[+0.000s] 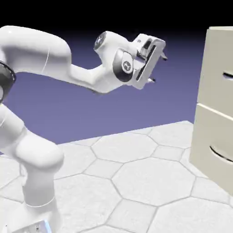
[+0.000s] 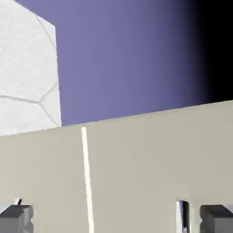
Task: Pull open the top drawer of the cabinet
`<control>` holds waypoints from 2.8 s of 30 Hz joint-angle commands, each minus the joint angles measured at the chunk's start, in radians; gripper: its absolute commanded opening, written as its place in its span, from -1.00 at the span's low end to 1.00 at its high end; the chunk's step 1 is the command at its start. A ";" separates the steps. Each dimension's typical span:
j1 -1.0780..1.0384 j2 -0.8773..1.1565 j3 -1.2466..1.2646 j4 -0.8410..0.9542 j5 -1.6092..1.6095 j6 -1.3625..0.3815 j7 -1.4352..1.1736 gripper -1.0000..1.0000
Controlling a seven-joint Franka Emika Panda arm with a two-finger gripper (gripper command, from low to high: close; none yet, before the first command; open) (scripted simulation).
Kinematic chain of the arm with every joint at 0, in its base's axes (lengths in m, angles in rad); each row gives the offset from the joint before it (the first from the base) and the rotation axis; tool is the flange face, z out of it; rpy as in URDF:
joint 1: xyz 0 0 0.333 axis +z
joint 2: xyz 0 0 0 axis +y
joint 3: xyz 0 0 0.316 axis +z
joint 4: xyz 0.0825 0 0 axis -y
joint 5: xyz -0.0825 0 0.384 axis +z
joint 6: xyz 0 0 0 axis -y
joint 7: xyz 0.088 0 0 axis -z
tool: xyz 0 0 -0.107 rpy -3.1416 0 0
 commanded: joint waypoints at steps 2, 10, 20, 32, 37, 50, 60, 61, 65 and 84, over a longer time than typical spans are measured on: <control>0.056 -0.006 -0.051 0.036 -0.087 -0.004 -0.083 0.00; 0.278 -0.030 -0.257 0.181 -0.435 -0.022 -0.416 0.00; 0.556 -0.060 -0.514 0.362 -0.870 -0.045 -0.832 0.00; 0.890 -0.096 -0.822 0.580 -1.392 -0.072 -1.332 0.00; 1.029 -0.111 -0.950 0.670 -1.609 -0.083 -1.540 0.00; 1.385 -0.184 -1.225 0.980 -1.733 -0.041 -1.836 0.00; 1.099 -0.133 -1.018 0.701 -1.801 -0.108 -1.739 -1.00; 1.063 -0.130 -0.991 0.669 -1.806 -0.114 -1.731 -1.00; 0.918 -0.126 -0.882 0.548 -1.817 -0.135 -1.709 -1.00; 0.229 -0.308 -0.391 0.016 -1.737 -0.129 -1.759 -1.00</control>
